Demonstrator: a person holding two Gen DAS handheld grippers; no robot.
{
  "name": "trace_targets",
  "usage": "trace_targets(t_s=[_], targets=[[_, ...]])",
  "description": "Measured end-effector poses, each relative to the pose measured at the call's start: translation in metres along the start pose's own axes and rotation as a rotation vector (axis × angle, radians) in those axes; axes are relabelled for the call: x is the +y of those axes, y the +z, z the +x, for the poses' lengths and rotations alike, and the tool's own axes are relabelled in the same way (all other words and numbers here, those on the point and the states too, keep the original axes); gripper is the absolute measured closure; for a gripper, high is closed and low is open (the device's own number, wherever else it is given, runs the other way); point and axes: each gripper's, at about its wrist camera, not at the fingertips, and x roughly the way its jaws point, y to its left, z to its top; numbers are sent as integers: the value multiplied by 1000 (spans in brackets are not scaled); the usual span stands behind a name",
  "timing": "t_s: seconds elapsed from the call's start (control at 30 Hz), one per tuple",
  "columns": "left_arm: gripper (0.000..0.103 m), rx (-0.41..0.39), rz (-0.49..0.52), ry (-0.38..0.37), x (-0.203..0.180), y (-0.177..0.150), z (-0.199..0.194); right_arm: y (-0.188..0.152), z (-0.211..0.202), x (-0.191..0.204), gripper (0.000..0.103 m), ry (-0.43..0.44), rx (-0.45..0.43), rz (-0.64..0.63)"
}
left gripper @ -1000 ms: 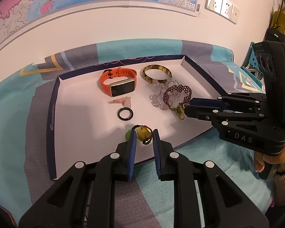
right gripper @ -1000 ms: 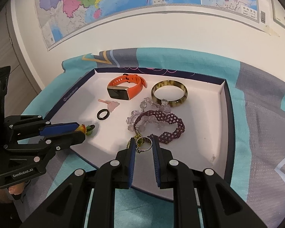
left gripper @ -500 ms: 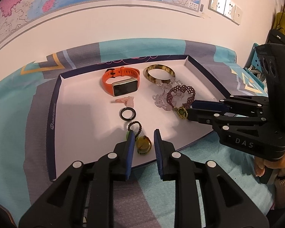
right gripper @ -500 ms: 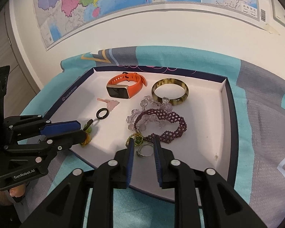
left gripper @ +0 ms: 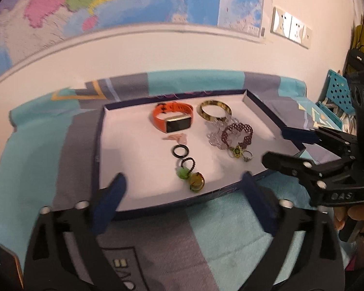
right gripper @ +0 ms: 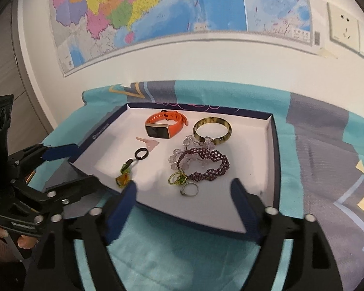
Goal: Organize jewelry
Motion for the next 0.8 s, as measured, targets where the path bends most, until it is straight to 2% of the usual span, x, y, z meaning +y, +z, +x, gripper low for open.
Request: trace_targets(t_s=[0.03,0.1,0.23,0.47,0.8], targets=[[6,-7,1,5,0,-1,-4,-2,-5,1,9,-11,-12,-1],[6,-14,-3,22,-1,-5,-12,-6,-11,2,7,-27,-28,1],[6,-22,-22,71,-2,-13,-22,-17,-18,7,7,-70,-20,4],[6,-36,-55,137,-3,-26,-37,-35,-32,19,7,-88,-41,4],[6,-22,-78,152,-6,-41,-47,-50,-39,32,7,-97,-34,0]])
